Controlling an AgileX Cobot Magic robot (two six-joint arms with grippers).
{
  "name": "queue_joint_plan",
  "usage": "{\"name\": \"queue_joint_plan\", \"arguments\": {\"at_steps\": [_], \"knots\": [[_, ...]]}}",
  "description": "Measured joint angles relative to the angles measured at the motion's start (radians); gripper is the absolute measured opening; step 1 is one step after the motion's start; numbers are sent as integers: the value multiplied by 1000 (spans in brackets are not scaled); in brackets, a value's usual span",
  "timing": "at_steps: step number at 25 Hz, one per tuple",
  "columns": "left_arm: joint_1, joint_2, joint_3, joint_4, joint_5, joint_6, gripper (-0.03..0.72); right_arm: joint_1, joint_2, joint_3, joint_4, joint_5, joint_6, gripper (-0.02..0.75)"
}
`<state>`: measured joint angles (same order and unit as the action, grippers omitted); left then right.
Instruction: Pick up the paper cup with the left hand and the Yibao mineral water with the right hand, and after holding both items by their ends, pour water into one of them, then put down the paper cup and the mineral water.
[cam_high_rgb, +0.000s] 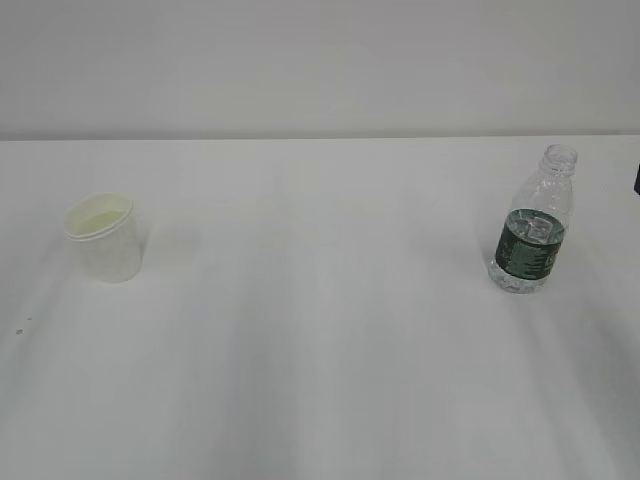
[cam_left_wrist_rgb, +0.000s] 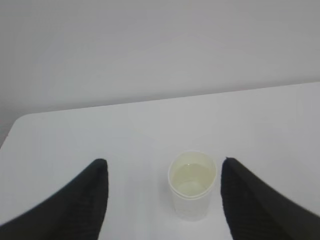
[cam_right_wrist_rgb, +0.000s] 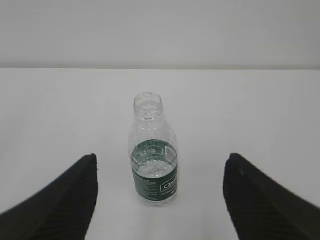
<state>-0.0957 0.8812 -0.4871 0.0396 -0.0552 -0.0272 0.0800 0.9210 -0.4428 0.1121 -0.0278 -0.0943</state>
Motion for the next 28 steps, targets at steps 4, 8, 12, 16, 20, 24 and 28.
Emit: {"name": "queue_joint_plan", "arguments": {"at_steps": [4,8,12,16,20,24,28], "knots": [[0,-22,0,-16,26,0,501,0,-2,-9,0,38,0,591],[0,-48,-26,-46,103,0,498,0,-25,-11,0,71,-2,590],[0,-57,-82,-51,210,0,497,0,-75,-15,0,100,-2,591],[0,-60,-122,-55,281,0,491,0,-120,-23,-2,141,-2,591],[0,-60,-157,-56,365,0,489,0,-154,-23,-2,178,-2,591],[0,-60,-179,-56,430,0,488,0,-179,-23,-4,233,-2,591],[0,-70,-191,-57,484,0,488,0,-210,-23,-6,286,-2,591]]}}
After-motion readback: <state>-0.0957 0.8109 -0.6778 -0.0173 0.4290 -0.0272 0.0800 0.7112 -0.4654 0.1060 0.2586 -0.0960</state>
